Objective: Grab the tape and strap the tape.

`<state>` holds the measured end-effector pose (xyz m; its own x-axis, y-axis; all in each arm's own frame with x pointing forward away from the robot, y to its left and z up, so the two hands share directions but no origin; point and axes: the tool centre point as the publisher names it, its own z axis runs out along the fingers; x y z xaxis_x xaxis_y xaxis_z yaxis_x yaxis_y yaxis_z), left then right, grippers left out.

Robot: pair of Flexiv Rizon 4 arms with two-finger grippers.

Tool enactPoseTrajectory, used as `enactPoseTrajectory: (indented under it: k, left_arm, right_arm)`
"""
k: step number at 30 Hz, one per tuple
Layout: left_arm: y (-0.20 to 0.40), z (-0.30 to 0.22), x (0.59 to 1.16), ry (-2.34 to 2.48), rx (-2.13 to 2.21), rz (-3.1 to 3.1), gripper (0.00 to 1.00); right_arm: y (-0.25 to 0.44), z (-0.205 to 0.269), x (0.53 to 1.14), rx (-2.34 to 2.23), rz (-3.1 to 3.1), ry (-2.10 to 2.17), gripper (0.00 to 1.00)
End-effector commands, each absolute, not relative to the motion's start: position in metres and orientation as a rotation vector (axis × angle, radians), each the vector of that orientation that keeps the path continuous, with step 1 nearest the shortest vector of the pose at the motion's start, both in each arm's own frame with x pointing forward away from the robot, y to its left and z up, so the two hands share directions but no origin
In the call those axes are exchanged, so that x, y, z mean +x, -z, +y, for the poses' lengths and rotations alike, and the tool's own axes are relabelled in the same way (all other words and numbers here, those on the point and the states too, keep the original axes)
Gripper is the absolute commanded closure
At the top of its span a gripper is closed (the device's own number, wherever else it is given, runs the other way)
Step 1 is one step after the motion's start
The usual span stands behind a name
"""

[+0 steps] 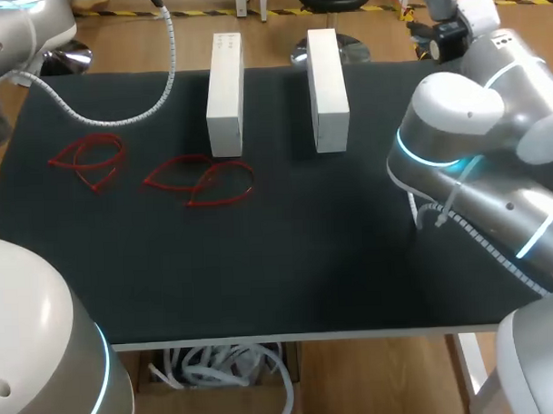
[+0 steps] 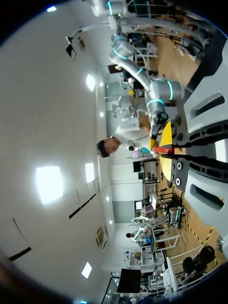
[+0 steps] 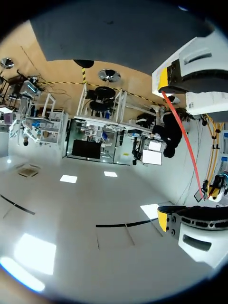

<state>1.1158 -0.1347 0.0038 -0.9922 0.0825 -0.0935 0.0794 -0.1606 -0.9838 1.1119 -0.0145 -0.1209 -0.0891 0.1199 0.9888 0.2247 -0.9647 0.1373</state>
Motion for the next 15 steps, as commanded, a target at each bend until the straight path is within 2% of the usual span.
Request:
enactPoseTrajectory:
  k: [1, 15]
  left_arm:
    - [-0.004, -0.135, 1.114, -2.387, -0.192, -2.036, 1.00]
    - [-0.004, -0.135, 1.114, -2.387, -0.192, -2.036, 1.00]
  right_arm:
    - [0.130, -0.003, 1.120, -1.996, -0.359, 2.284, 0.00]
    - [0.115, 0.016, 1.119, -1.918, -0.274, 2.286, 0.00]
